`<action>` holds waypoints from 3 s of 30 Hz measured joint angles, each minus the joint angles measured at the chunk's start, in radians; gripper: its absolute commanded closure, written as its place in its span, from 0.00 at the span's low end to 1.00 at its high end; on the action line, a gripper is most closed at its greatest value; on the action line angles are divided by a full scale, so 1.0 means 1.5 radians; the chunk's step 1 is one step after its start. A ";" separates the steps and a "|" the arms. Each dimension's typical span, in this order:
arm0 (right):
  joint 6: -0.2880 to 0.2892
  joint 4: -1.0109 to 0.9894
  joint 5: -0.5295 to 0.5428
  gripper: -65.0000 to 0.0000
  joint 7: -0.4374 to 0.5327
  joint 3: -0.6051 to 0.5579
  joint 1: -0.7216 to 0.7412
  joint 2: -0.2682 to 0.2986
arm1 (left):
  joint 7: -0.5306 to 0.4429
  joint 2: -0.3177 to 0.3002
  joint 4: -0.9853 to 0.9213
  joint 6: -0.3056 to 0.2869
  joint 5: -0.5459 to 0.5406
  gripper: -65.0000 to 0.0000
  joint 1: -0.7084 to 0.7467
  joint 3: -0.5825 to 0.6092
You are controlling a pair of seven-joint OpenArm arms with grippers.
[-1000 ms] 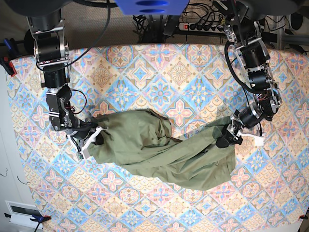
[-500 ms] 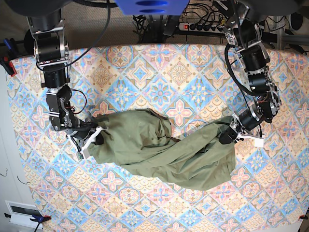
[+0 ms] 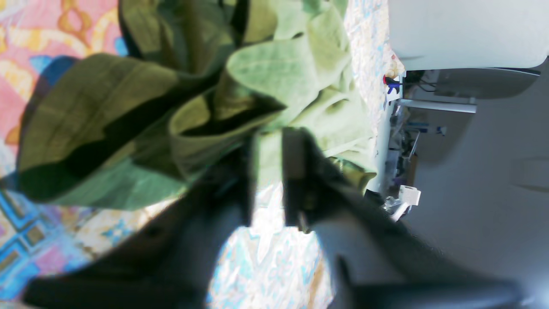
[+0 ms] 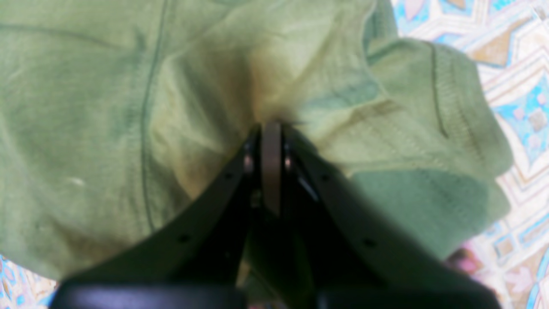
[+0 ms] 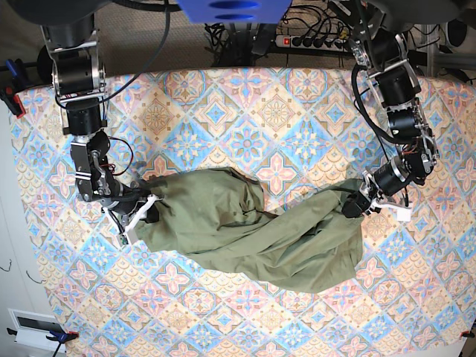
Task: Layout the t-shirt on the table in an organized manner, then fold the t-shirt properly
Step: 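Adjust the left gripper's grip on the shirt fabric, then stretch the shirt between both grippers, lifting it off the table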
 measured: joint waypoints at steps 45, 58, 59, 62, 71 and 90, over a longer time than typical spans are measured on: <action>0.000 0.000 0.000 1.00 -0.001 0.000 0.000 0.000 | -0.013 -0.022 -0.080 0.035 -0.006 0.40 0.040 -0.062; -0.001 0.028 -0.002 1.00 -0.025 0.000 -0.004 0.002 | -0.017 0.032 -0.085 0.042 0.067 0.67 -0.019 -0.059; -0.001 0.035 -0.003 1.00 -0.025 0.000 -0.004 0.002 | -0.015 0.033 -0.086 0.045 0.068 0.79 -0.021 -0.059; 0.000 0.059 -0.002 1.00 -0.025 0.000 -0.004 0.001 | -0.018 0.034 -0.086 0.043 0.063 1.00 -0.022 -0.059; 0.000 0.088 -0.002 1.00 -0.030 0.002 -0.041 0.006 | 0.036 0.023 -0.013 0.043 -0.010 1.00 -0.008 -0.057; -0.005 0.269 -0.005 0.65 -0.070 0.151 -0.124 0.076 | 0.108 -0.173 0.104 0.001 -0.243 1.00 0.035 -0.059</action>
